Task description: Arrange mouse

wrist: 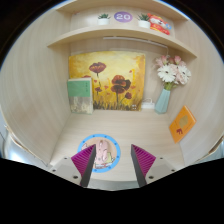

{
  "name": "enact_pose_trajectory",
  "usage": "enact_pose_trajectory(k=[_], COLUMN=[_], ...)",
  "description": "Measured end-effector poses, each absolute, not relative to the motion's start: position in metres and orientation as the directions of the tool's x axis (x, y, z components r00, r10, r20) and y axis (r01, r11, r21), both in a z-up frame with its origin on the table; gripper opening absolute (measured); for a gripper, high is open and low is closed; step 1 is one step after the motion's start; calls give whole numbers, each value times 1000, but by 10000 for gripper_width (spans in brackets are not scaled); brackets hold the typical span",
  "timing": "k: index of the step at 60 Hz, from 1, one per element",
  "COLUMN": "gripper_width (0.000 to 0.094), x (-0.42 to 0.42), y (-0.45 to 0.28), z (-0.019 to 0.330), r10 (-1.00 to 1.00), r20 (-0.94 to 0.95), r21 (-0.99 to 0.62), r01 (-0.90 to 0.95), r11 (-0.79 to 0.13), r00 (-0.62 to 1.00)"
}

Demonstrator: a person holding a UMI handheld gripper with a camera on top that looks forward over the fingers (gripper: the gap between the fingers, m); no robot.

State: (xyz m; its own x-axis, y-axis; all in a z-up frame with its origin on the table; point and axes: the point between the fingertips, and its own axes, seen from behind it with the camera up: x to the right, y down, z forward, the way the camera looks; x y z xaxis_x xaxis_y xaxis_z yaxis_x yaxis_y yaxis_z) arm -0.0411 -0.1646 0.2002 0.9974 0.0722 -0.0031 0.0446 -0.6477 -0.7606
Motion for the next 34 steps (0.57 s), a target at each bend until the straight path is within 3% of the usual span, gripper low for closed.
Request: enact_pose_trajectory(k=[34], gripper_width=[677], x=[-28], y=[-227], z=[207], r10=[76], r20=[-28], r21=[-777], r01=[26], r11=[-629], r00=[997])
